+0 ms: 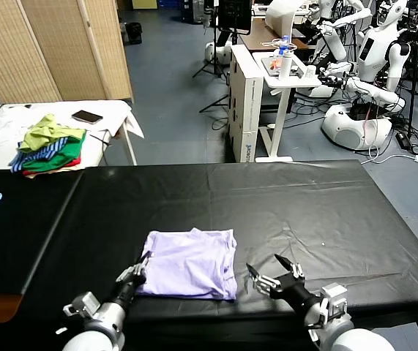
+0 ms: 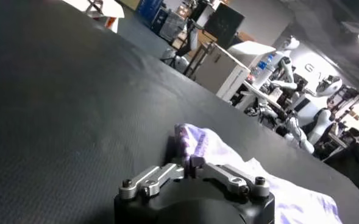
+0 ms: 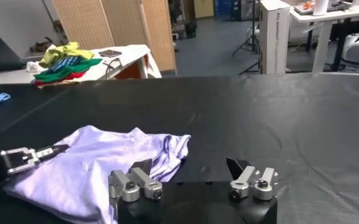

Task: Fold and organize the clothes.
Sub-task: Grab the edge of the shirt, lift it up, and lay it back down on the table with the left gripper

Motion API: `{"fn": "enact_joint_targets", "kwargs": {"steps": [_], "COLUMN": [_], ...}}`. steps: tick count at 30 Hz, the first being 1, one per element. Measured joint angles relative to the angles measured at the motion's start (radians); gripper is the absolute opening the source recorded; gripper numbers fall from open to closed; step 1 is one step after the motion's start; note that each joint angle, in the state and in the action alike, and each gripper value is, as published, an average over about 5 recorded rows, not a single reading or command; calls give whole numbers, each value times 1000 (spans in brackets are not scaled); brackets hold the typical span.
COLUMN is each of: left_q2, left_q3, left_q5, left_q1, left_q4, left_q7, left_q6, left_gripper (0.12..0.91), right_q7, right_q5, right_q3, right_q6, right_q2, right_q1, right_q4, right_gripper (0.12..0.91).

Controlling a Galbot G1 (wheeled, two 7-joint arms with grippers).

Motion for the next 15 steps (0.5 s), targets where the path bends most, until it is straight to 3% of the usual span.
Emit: {"fn": "enact_joint_targets", "kwargs": {"steps": [7, 15], "left_q2": [66, 238], "left_q3": [-57, -179], "left_q5": [184, 193], "left_q1": [1, 28], "left_q4": [-27, -27], "left_q7": [4, 4], "left_q6": [13, 26], "left_gripper": [174, 174], "right_q7": [1, 1], "right_q5": [-10, -24], "right_q3": [10, 4], "right_q6": [13, 19], "right_q2": [6, 21], "right_q1": [25, 42], "right_q4": [-35, -73], "right_gripper": [907, 907]}}
